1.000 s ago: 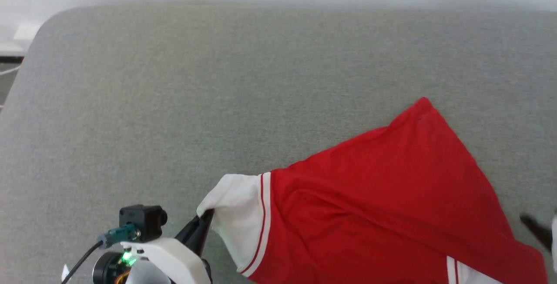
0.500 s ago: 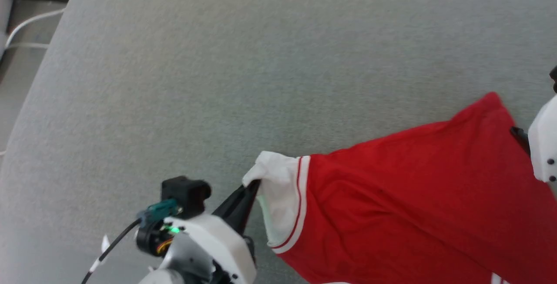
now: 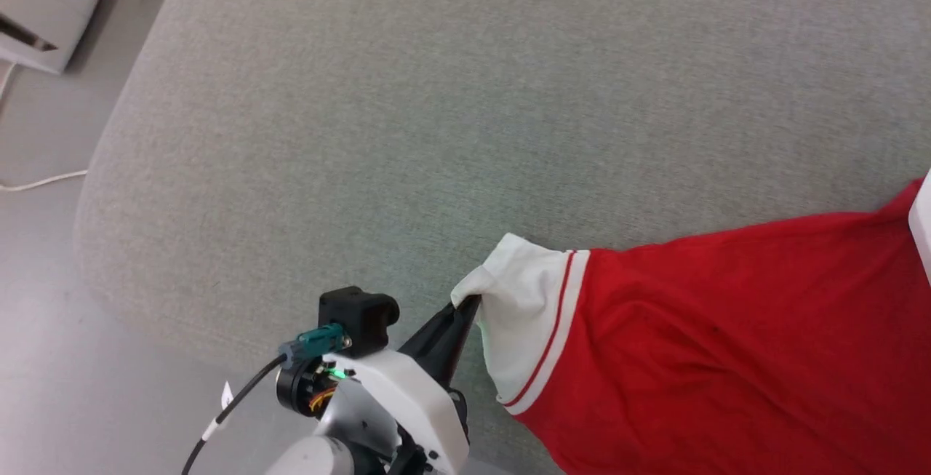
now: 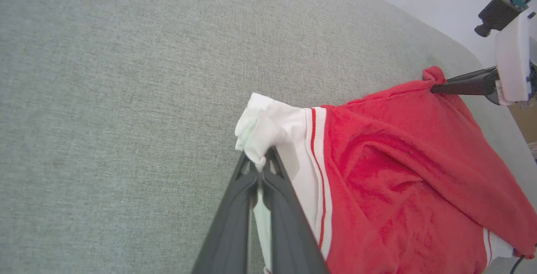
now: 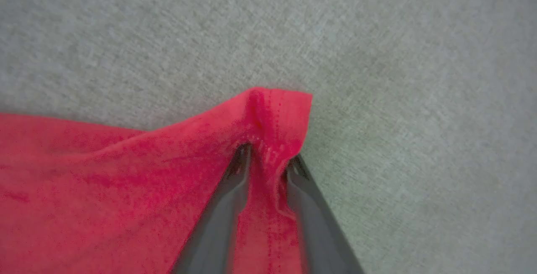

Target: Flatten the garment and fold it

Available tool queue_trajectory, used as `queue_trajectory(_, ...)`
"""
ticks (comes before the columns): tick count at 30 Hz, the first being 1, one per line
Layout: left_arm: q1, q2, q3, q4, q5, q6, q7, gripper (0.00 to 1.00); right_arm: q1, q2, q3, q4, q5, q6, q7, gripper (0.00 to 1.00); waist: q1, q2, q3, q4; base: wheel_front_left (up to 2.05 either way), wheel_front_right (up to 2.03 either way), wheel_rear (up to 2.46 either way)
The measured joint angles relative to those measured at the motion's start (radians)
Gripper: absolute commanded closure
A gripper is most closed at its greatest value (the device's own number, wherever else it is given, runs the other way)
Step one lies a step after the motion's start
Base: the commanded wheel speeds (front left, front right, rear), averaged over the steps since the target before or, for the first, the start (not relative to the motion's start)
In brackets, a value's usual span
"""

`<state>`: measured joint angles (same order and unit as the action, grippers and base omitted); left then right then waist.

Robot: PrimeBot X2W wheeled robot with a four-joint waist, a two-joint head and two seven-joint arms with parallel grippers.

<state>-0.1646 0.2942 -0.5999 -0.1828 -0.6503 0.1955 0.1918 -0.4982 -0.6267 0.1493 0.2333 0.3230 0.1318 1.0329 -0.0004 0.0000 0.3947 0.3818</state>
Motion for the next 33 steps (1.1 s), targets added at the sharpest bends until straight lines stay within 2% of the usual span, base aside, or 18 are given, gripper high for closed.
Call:
queue_trajectory(6, -0.002, 0.003, 0.008, 0.017, 0.000, 0.000, -0.011, 1.00, -0.008, 0.003, 0.014, 0.038, 0.002, 0.000, -0.108, 1.00, 0.0002, 0.0000, -0.008, 0.007, 0.00, 0.00, 0.00)
queue_trajectory(14, -0.005, 0.050, 0.072, -0.007, 0.000, 0.012, -0.036, 1.00, -0.036, 0.051, 0.051, 0.062, 0.031, 0.000, -0.310, 1.00, 0.0008, 0.0000, -0.074, -0.039, 0.00, 0.00, 0.00)
queue_trajectory(25, -0.052, 0.167, 0.182, -0.147, 0.051, 0.030, -0.075, 1.00, -0.053, 0.025, 0.070, -0.154, 0.108, 0.000, -0.498, 1.00, 0.0004, 0.0000, -0.206, -0.180, 0.00, 0.00, 0.00)
queue_trajectory(33, -0.117, 0.220, 0.259, -0.281, 0.097, 0.061, -0.084, 1.00, -0.043, 0.041, 0.009, -0.320, 0.112, 0.000, -0.547, 1.00, 0.0003, 0.0000, -0.297, -0.291, 0.00, 0.00, 0.00)
